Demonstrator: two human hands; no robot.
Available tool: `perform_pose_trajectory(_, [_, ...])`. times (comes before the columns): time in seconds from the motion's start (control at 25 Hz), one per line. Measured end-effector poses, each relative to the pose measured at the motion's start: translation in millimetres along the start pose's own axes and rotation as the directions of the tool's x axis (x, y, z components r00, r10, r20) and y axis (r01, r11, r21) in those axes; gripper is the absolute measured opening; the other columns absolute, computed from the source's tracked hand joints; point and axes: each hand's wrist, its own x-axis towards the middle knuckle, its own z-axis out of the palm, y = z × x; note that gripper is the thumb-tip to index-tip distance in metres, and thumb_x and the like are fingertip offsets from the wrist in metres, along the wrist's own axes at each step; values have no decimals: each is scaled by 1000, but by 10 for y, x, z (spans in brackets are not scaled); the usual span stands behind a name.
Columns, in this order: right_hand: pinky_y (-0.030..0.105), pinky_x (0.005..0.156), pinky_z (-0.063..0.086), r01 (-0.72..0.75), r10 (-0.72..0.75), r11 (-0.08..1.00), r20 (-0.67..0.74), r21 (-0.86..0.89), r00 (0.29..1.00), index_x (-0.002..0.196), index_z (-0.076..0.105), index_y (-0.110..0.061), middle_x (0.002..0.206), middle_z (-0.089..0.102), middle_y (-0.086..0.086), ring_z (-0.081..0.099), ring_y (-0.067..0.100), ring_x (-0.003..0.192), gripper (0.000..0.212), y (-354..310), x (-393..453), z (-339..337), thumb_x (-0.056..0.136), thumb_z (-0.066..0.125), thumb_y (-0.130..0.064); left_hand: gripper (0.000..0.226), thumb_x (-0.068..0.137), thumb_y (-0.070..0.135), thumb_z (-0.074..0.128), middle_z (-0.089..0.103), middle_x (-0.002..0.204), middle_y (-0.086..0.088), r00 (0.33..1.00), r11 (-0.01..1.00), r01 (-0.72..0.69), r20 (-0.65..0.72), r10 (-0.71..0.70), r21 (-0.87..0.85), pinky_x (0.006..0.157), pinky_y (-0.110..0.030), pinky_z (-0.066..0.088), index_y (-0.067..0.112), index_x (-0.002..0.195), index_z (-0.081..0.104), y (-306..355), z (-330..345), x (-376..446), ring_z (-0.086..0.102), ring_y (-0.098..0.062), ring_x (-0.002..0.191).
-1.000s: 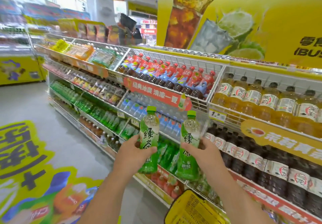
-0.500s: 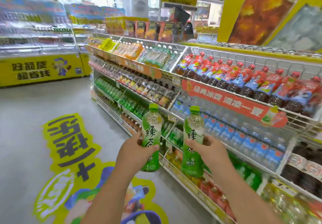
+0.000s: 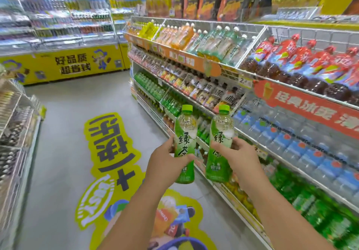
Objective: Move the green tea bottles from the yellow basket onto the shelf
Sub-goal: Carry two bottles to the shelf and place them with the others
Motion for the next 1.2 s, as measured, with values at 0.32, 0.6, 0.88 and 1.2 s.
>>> perform_pose_trajectory(0.32, [26,66,54,1,0,1000,42,-25,999,107,70,-24,98,77,-5,73,8,83,36,-304,1229,542,77,87,-36,34,74,35,86,74,98,21,999,999,19,-41,-18,27,86,-36,58,56,89,65,124,-211,1442,69,-3,98])
perform_pose_trajectory(0.6, [12,57,41,-30,26,999,-81,-40,996,97,57,-32,83,54,-26,53,-8,67,28,-336,2146,1128,85,82,-31,74,59,53,84,73,118,16,990,998,-42,129,49,-53,99,-44,56,33,128,66,9,-261,3049,67,-5,111])
perform_pose_trajectory(0.88, [41,108,43,-52,26,997,-354,-63,935,152,42,-19,153,48,-1,49,21,135,91,-288,2941,1745,78,83,-49,87,74,43,87,57,146,6,912,993,-102,394,114,-52,112,-48,46,26,150,48,-33,-342,4513,51,-16,138])
perform_pose_trajectory(1.2, [40,110,41,-172,122,983,-452,-71,884,153,40,-16,153,47,1,46,23,138,90,-43,3706,1914,80,83,-45,80,65,52,84,67,130,10,868,999,-50,495,33,20,101,-47,54,32,137,56,-298,59,5406,62,-13,121])
